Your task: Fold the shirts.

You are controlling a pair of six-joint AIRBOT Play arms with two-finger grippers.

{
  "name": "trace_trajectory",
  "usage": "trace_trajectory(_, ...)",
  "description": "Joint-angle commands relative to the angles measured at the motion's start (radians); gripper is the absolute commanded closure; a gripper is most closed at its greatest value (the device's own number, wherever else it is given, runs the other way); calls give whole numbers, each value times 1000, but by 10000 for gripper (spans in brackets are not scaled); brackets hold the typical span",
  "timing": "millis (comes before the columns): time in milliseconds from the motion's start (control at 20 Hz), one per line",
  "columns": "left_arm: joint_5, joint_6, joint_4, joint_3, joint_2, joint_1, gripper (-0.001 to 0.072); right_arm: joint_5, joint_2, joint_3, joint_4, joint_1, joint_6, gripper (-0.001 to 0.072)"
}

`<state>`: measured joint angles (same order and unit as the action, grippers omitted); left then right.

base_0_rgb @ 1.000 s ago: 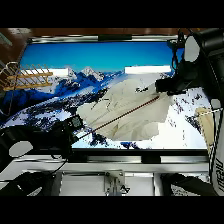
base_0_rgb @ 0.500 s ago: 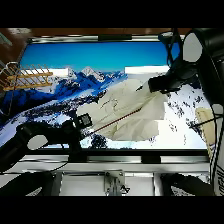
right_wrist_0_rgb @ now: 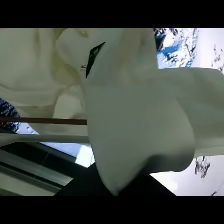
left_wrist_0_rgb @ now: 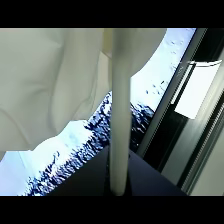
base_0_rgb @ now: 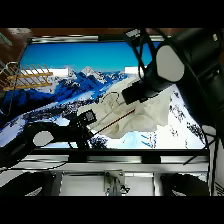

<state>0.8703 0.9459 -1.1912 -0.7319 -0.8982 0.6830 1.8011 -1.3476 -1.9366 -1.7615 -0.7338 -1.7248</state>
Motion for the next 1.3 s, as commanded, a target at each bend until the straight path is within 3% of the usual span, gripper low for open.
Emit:
trace_trajectory(0,-19,-3,26,0,-19,-4,654,59,1,-5,-1,-88,-68,633)
trace_trajectory(350,7,0,135,0,10,-95,655,59,1,-5,10,-109,-186,633)
trace_trajectory(700,13,-48,249,0,5,-140,654,58,-45,-5,23,-109,-207,633)
trace_trajectory(750,13,-48,249,0,5,-140,654,58,-61,-5,23,-109,-196,608)
trace_trajectory(800,13,-48,249,0,5,-140,654,56,-73,-5,23,-109,-164,426)
trace_trajectory(850,13,-48,249,0,5,-140,654,57,-75,-5,11,-109,-121,189)
trace_trajectory(900,13,-48,248,0,5,-140,655,57,-66,-5,-31,-108,-99,132)
trace_trajectory(1100,15,-48,223,0,5,-141,654,31,49,-19,-257,-29,-87,126)
trace_trajectory(1250,39,-72,218,-1,5,-141,654,-83,129,-19,-272,185,-42,127)
